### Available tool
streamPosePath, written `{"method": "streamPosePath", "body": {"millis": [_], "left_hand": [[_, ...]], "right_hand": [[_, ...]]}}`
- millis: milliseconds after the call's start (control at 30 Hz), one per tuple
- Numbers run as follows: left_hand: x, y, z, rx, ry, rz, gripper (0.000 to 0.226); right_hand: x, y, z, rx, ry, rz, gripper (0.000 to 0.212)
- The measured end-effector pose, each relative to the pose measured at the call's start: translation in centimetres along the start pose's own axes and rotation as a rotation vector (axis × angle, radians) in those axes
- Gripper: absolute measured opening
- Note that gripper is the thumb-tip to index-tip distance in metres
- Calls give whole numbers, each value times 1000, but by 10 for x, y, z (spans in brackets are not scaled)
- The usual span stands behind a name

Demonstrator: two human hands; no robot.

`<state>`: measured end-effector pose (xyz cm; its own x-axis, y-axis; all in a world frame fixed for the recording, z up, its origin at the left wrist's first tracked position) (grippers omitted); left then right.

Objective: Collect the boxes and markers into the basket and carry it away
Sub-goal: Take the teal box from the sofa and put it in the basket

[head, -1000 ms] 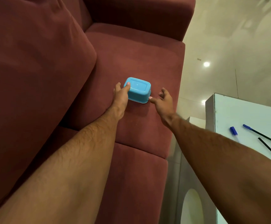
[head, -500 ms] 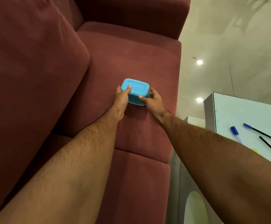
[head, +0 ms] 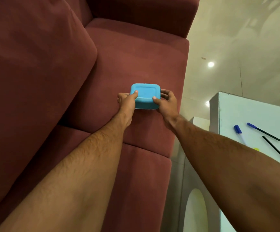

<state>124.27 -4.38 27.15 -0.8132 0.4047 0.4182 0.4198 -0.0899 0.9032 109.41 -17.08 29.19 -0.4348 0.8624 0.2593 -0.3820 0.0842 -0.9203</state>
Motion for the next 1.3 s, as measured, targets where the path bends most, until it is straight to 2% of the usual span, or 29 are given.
{"method": "streamPosePath", "body": {"millis": [167,333,433,533,700,867,1000,1133,1300], "left_hand": [[40,-2,0,70,0,1,37],[87,-18,-5,150,-22,13,51],[132,-25,-7,175,-19,25,52],[185,-33,-12,191,-37,34,46],[280,-41,-22,154,-74,77,42],[341,-57,-23,157,-87,140,44],[372,-72,-24,168,-62,116,37],[397,-96,-29,236,-89,106,22],[436,-124,-45,271,-140,108,22]], "right_hand": [[35,-6,36,-38,-34,22,48],[77,-7,80,-15,-86,50,79],[107,-4,108,-10,-120,71,93],[144,2,137,36,-134,104,98],[203,11,179,167,-126,237,83],[253,19,214,219,-94,271,82],[288,27,236,182,-151,285,80],[309,52,263,125,-179,194,68],[329,90,299,-50,-203,-2,30]]}}
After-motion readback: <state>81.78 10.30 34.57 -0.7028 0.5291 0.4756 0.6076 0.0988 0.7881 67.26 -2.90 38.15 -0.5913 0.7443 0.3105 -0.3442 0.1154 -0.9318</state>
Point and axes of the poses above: each hand's wrist, its own x-axis away from the middle knuckle, its own z-axis out of the back of the hand, y = z × x, the point moved 9 cm from there along -x, towards the middle knuckle, and after that the axes turned 14 degrees about x, right-handed, at the moved point
